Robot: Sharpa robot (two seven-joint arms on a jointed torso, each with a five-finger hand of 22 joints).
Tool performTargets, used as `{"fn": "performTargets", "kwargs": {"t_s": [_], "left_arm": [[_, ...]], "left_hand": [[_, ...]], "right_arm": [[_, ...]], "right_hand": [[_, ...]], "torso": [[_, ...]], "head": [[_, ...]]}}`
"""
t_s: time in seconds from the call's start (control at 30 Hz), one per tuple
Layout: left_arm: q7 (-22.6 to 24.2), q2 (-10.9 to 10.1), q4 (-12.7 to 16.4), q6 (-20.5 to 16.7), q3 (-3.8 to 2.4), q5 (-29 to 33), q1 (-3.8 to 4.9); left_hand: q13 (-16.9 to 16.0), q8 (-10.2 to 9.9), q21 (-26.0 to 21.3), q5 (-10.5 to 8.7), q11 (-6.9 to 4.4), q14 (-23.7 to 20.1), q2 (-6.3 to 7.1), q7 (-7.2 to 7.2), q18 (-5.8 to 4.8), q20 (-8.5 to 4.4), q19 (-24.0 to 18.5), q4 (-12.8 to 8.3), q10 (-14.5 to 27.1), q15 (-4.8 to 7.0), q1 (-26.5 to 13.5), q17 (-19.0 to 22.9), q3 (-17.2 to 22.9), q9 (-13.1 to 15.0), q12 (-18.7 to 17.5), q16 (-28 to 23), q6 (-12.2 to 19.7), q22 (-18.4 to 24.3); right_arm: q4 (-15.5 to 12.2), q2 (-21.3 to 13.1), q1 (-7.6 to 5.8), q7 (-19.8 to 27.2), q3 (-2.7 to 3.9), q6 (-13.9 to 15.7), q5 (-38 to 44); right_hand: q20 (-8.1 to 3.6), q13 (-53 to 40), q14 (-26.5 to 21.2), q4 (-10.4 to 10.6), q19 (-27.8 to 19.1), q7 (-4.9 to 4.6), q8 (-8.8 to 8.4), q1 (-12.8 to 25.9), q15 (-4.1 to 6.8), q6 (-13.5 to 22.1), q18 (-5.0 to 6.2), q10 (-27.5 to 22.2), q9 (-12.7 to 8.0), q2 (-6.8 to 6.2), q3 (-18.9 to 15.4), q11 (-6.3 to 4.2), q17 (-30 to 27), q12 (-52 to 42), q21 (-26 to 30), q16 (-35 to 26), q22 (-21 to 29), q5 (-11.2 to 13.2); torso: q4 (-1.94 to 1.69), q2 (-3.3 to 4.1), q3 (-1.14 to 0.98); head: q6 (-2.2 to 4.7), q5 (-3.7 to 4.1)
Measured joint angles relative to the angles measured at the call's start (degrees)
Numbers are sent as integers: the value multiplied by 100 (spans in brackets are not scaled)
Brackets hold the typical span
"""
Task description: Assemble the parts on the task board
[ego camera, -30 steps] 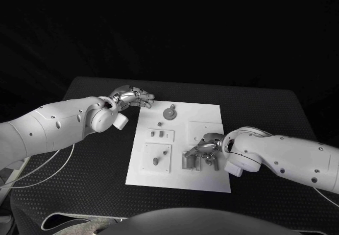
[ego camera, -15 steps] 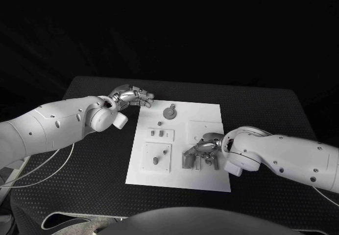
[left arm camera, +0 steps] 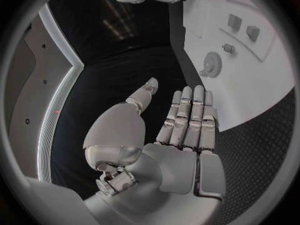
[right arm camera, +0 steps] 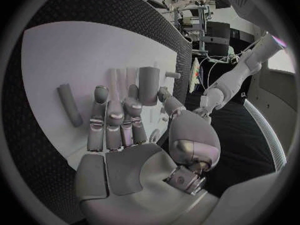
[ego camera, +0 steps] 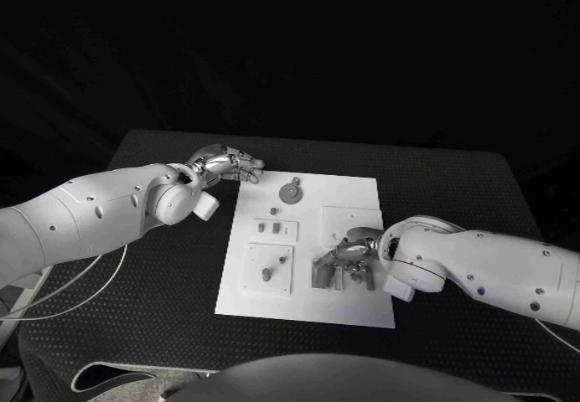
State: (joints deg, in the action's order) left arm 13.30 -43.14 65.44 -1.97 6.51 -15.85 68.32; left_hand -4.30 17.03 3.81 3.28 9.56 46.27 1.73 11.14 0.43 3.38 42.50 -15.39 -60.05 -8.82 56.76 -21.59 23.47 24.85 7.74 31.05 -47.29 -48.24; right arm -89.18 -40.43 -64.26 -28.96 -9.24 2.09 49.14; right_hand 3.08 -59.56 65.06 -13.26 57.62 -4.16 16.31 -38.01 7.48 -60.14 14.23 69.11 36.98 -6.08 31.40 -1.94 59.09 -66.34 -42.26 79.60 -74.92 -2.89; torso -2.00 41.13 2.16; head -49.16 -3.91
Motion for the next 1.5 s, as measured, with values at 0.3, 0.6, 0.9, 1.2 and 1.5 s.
{"fn": "performTargets", "kwargs": {"t_s": [0.3,0.6,0.9,1.2,1.5], "left_arm": [[-2,-3,0,0,0,0,0],[-4,-6,0,0,0,0,0],[-5,-7,0,0,0,0,0],[-6,-3,-4,1,0,0,0],[-8,-2,-8,1,0,0,0]], "left_hand": [[0,0,0,0,0,0,0,0,0,0,0,0,0,0,0,-6,0,0,0,0,0,4],[0,0,0,0,0,0,-13,0,1,0,0,0,0,0,-13,-11,0,1,0,0,0,4],[0,0,0,0,0,0,-20,0,0,0,0,-15,0,0,-20,-11,15,1,0,0,0,4],[0,0,0,0,0,0,-20,0,0,0,0,-15,0,0,-20,-17,15,1,0,0,0,3],[0,0,0,0,0,0,-20,0,0,0,0,-15,0,0,-20,-21,15,1,0,0,0,3]], "right_arm": [[3,4,-1,7,-3,-4,16],[5,4,-1,22,-6,-3,36],[1,-5,-1,51,-6,7,69],[-21,-35,7,120,-14,119,169],[-143,-179,10,217,-17,218,404]], "right_hand": [[12,13,-61,100,-12,-37,-49,23,-4,55,0,-44,18,-178,100,21,-50,0,0,0,0,0],[20,29,-93,424,-20,-77,-92,14,-31,98,0,-93,35,-508,329,51,-126,0,0,62,0,0],[20,34,-132,569,-20,-78,-94,-3,-34,139,0,-93,68,-600,395,51,-155,0,0,93,0,0],[20,34,-141,506,-20,-43,-133,-62,-42,123,1,-94,119,-385,269,50,-197,-23,0,160,1,0],[0,63,-146,524,-41,-35,-116,-83,-46,116,0,-93,128,-586,287,50,-257,-23,0,160,1,0]], "torso": [[2,0,0],[2,0,0],[2,0,0],[3,1,-1],[3,1,-2]], "head": [[1,-5],[-3,-8],[-8,-15],[-3,-17],[9,-15]]}}
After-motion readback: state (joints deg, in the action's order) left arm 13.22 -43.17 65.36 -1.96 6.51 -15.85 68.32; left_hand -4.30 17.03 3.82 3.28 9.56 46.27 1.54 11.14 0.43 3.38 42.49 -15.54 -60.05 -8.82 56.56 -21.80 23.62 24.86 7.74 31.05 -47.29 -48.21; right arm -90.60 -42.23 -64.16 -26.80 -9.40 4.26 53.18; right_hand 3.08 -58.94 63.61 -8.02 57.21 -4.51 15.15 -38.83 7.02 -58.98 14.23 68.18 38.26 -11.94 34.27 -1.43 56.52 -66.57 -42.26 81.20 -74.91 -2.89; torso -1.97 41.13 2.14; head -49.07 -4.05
